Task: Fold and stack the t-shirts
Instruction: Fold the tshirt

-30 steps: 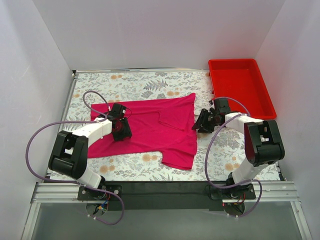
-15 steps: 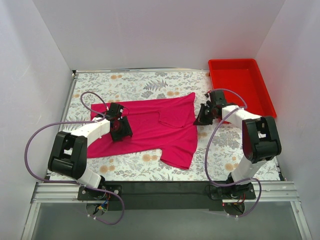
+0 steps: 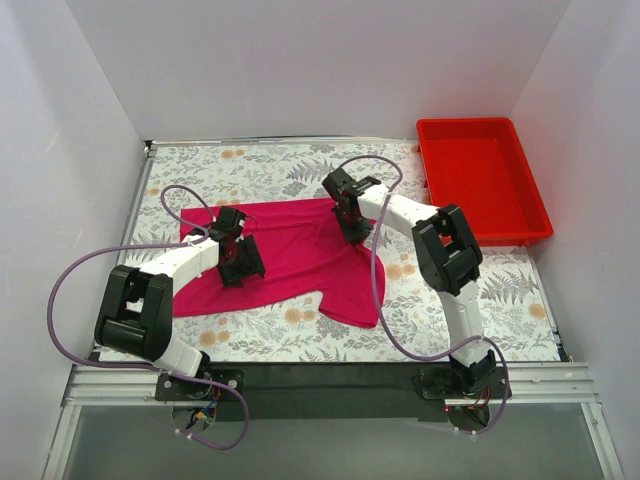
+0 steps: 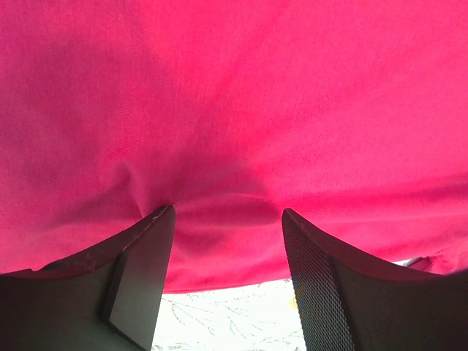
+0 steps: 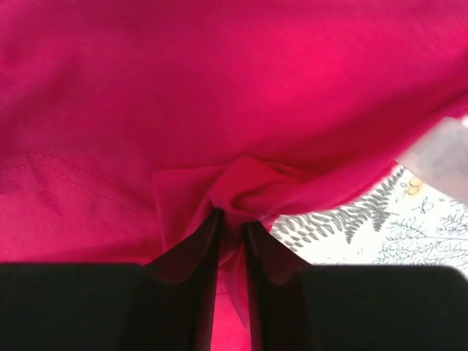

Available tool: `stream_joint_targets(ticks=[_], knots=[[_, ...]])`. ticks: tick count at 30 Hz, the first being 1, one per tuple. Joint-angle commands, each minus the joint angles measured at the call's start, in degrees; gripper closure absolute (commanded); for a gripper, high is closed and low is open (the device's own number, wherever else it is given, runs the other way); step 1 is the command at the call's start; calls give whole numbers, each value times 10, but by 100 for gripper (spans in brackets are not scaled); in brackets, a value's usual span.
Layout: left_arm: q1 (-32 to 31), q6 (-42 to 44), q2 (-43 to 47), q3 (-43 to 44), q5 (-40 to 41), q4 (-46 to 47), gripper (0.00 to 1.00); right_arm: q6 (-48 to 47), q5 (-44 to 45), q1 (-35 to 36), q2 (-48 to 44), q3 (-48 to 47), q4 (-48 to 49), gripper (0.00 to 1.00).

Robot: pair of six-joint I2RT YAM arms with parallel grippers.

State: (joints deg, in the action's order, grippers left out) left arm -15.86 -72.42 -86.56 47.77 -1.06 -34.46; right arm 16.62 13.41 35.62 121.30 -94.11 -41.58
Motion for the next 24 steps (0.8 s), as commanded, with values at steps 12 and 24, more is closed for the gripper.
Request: stream_joint_targets(ticks=[12,24], knots=[[3,-1,25,2,-18,-2,43,-82,-114,37,-37,-80,-52,53],[-52,33,48,48,-66,32,42,-40,-299,-138,-242,218,100,53]])
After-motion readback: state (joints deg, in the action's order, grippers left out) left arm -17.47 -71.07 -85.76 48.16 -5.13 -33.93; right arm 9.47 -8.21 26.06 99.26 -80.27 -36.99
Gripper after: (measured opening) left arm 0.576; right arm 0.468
